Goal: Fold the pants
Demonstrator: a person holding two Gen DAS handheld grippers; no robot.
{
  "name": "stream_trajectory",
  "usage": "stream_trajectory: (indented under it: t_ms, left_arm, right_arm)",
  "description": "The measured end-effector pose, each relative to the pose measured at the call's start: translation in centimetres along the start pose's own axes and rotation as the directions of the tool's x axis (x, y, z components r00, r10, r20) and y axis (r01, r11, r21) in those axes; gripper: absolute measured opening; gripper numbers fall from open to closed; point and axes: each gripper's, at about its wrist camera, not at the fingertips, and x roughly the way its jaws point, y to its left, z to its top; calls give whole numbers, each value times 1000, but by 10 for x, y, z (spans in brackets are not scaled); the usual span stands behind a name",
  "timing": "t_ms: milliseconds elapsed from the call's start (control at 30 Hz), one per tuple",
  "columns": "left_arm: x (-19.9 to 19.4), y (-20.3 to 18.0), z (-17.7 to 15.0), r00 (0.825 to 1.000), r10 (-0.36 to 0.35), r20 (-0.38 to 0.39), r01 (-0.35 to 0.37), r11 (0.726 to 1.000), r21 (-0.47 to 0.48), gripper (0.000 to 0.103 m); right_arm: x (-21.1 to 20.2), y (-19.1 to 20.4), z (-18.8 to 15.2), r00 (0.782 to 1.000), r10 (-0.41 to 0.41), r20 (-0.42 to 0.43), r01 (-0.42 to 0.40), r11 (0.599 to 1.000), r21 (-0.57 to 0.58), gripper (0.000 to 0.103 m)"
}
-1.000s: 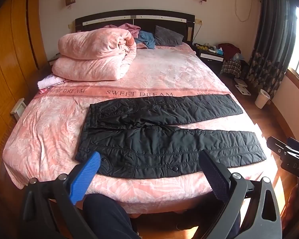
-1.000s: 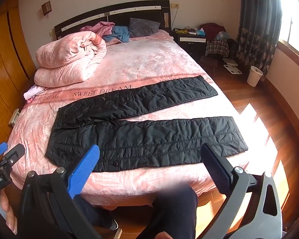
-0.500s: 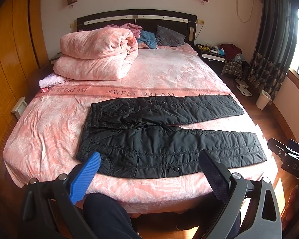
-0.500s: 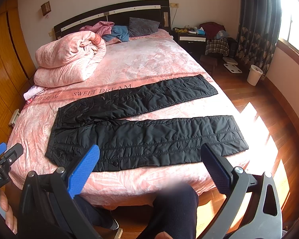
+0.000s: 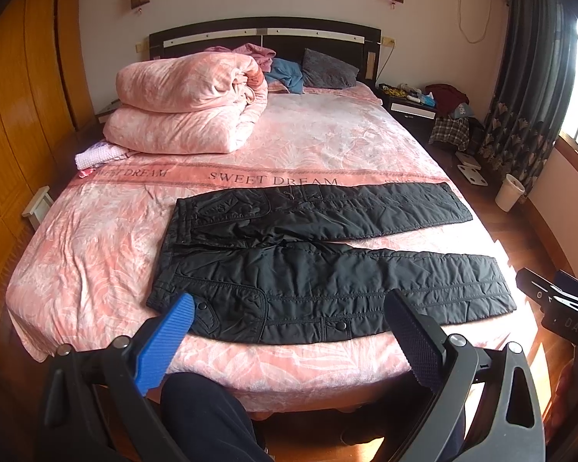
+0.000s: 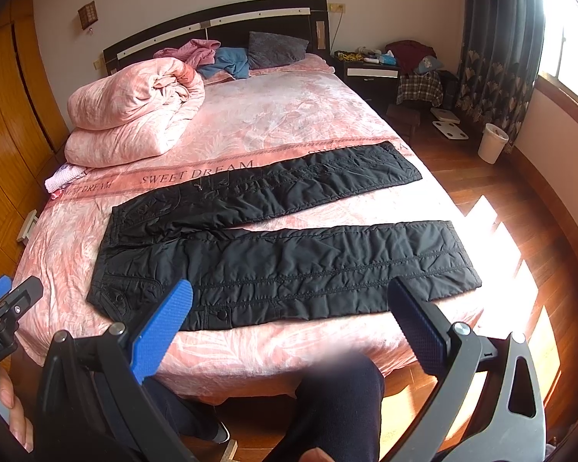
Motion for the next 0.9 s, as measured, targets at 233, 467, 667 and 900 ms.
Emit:
stream_trajectory:
  t_ms: [233,467,667,900]
  left_arm:
    - [0,0,0,1000,1,-1,-1,1000,-1,99]
    - [2,-1,-3,1000,2,-1,-2,1000,-3,99]
    - [1,-2,-5,1000,3,-1,-3,1000,-2,99]
    - [1,-2,-3,1000,3,-1,-3,1000,-2,99]
  right_arm:
    - [0,0,0,1000,0,2,0,1000,2,101]
    - [2,0,0,1000,1,1,-1,1000,1,101]
    - [3,0,-2,1000,0,-5,0,1000,3,101]
    - [4,-1,-2,1000,2,-5,-2,1000,3,101]
